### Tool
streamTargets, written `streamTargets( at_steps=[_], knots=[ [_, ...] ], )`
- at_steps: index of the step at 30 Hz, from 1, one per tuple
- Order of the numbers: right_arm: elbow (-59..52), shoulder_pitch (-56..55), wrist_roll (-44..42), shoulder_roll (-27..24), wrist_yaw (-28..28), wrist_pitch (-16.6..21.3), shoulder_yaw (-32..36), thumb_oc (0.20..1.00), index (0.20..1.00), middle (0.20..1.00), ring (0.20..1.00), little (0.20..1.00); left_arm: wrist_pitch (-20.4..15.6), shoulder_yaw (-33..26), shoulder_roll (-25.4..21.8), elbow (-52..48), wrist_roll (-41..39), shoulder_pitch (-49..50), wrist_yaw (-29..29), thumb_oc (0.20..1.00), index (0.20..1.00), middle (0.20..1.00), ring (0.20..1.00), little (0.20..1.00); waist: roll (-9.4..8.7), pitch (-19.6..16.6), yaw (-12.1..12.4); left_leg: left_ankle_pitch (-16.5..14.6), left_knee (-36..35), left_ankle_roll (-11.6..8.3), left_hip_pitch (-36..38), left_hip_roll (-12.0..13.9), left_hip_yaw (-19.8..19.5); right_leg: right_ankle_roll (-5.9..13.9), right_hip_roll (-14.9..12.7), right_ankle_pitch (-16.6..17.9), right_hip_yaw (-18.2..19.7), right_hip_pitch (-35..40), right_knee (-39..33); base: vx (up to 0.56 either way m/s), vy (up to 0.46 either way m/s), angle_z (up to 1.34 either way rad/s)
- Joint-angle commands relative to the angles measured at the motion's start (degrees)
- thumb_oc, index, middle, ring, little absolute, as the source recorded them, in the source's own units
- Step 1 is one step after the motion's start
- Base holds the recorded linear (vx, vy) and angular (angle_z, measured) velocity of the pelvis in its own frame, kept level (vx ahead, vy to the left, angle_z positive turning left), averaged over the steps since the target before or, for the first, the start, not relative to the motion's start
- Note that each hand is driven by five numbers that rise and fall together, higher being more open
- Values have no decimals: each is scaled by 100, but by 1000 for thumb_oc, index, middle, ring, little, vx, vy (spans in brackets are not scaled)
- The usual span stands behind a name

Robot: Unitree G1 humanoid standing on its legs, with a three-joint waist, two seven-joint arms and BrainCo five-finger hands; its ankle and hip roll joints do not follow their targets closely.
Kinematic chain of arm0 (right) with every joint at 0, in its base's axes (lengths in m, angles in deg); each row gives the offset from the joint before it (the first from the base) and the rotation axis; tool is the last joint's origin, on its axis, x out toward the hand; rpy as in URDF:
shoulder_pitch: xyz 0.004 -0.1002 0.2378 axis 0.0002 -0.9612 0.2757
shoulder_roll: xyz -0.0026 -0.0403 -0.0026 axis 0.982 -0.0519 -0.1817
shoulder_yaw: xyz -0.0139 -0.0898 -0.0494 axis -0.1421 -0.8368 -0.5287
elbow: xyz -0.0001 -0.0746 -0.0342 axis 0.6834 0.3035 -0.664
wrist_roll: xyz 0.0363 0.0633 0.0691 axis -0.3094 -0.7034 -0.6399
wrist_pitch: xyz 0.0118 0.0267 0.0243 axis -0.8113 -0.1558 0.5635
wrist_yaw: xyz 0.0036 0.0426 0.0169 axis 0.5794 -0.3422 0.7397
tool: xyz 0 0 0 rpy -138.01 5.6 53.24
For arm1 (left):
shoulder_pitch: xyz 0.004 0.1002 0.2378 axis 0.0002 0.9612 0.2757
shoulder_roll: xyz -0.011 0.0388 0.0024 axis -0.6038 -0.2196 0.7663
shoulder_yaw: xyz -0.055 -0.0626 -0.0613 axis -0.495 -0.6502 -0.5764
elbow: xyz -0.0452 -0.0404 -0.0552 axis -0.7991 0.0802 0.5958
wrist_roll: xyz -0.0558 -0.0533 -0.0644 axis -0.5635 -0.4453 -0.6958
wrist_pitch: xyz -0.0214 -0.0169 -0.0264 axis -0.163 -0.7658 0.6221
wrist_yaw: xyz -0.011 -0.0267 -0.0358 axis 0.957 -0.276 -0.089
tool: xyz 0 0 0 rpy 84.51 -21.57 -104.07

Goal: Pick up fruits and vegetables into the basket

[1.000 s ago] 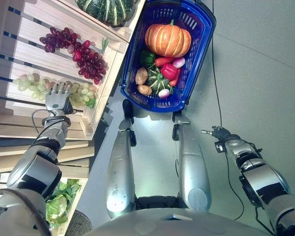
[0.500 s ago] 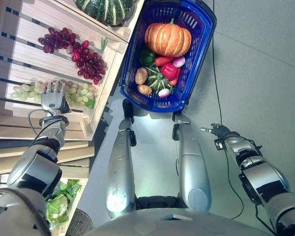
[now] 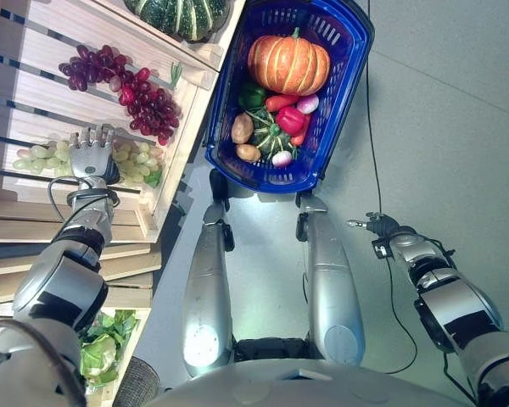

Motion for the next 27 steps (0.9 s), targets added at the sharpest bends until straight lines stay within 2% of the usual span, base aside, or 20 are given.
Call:
streamTargets(
  at_steps=[1,11,17,18,19,20,27],
  knots=[
    [-25,-241,44,-149,5,-115,-153,1000,1000,1000,1000,1000,52,-165,-135,447,145,70,14,200,200,200,200,200,-211,-132,76,-220,385,298,-307,-329,12,-163,345,-243,-351,281,-73,0,0,0],
    [-10,-237,24,-87,37,-111,-188,1000,1000,1000,1000,1000,-70,4,-2,574,24,61,462,200,200,200,200,200,-274,-132,71,-217,347,296,-318,-338,19,-144,368,-210,-343,272,-117,0,0,0],
    [-22,-202,45,-112,23,-111,-182,1000,1000,1000,1000,1000,-101,83,73,585,-115,122,1027,200,200,200,200,200,-247,-132,61,-218,360,291,-320,-348,21,-135,349,-203,-348,278,-125,0,0,0],
    [-27,-195,43,-118,22,-108,-187,1000,1000,1000,1000,1000,-62,86,74,601,-155,135,1116,369,369,369,369,369,-243,-132,60,-212,353,292,-321,-347,27,-134,349,-197,-347,280,-134,0,0,0],
    [-28,-193,41,-118,23,-110,-190,1000,1000,1000,1000,1000,-49,84,78,605,-190,142,1134,784,784,784,784,784,-241,-132,58,-213,354,293,-320,-348,26,-134,350,-197,-344,280,-134,0,0,0],
    [-24,-187,46,-112,26,-111,-194,1000,1000,1000,1000,1000,-22,93,96,622,-235,150,1152,1000,1000,1000,1000,1000,-240,-132,55,-214,354,291,-317,-348,24,-137,353,-198,-339,281,-132,0,0,0],
    [8,-130,50,-133,-1,-148,-241,1000,1000,1000,1000,1000,97,110,175,638,-416,185,1469,1000,1000,1000,1000,1000,-211,-132,45,-208,350,290,-319,-351,33,-143,341,-193,-325,279,-150,0,0,0]
  ],
)
